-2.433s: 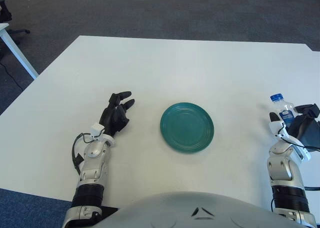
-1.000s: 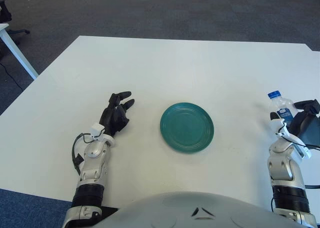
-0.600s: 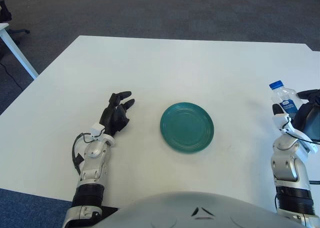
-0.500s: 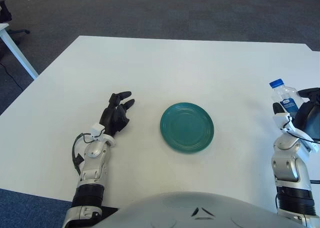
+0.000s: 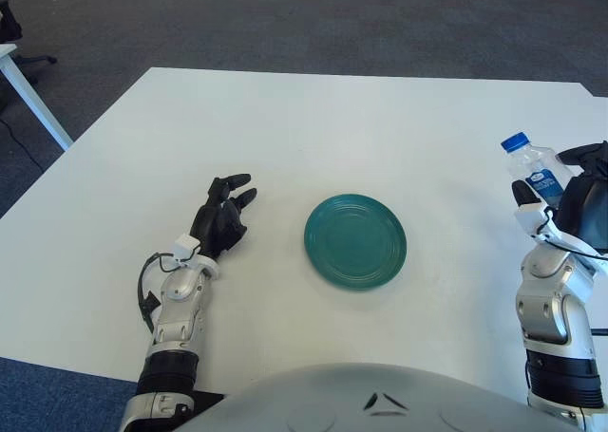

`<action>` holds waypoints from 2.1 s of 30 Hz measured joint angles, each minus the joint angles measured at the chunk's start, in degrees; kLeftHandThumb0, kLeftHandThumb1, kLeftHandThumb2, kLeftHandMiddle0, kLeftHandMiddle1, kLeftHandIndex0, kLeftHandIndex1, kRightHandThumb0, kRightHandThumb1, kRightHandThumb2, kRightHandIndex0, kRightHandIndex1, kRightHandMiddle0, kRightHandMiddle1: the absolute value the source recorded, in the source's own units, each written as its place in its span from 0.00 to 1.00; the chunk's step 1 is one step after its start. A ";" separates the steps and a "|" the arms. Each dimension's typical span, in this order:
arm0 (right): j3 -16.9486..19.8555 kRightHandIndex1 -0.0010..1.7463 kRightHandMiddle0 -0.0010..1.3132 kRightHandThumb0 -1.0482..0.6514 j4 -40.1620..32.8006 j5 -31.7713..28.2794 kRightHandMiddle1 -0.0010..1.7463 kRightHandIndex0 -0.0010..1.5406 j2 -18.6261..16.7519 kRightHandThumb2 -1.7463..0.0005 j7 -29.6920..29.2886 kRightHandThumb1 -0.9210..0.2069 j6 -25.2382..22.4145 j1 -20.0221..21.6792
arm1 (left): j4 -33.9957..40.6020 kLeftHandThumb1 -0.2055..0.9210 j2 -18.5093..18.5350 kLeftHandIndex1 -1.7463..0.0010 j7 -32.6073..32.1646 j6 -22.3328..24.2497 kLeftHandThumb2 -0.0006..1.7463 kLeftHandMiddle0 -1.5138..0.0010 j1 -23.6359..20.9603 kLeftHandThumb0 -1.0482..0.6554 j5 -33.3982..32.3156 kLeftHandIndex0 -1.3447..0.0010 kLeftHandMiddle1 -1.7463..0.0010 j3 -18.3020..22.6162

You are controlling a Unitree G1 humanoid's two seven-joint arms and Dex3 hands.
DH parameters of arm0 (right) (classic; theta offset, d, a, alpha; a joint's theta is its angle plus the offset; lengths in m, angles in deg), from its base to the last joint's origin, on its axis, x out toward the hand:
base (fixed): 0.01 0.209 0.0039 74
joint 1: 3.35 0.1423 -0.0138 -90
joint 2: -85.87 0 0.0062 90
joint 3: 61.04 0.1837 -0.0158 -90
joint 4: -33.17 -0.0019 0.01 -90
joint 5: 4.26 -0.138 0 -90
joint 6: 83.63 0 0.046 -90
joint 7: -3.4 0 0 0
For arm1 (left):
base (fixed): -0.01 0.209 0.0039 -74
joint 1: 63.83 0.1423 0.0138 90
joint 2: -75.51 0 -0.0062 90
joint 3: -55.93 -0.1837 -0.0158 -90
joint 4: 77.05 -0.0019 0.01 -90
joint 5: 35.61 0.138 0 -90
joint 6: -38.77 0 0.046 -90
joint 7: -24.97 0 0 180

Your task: Put the bottle into the plate.

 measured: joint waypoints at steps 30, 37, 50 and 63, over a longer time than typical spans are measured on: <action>-18.93 1.00 0.45 0.34 8.21 4.64 1.00 0.81 -8.26 0.26 4.13 0.52 -0.48 9.46 | 3.30 1.00 -1.14 0.39 -1.04 0.48 0.58 0.76 2.40 0.28 0.80 1.00 0.77 -1.56; -23.60 1.00 0.45 0.34 8.43 4.63 1.00 0.81 -9.24 0.26 6.27 0.51 1.90 10.39 | 4.81 1.00 -1.98 0.39 -1.79 0.47 0.58 0.76 3.63 0.28 1.60 1.00 0.77 -2.53; -30.58 1.00 0.44 0.34 11.09 7.05 1.00 0.77 -7.44 0.27 8.28 0.50 6.77 10.57 | 7.17 1.00 -3.62 0.39 -3.54 0.54 0.58 0.76 5.69 0.28 3.23 1.00 0.77 -4.51; -34.84 1.00 0.45 0.34 8.75 9.88 1.00 0.80 -7.92 0.27 13.45 0.51 6.59 9.11 | 8.83 1.00 -4.90 0.39 -4.85 0.84 0.58 0.75 6.94 0.28 4.70 1.00 0.77 -6.29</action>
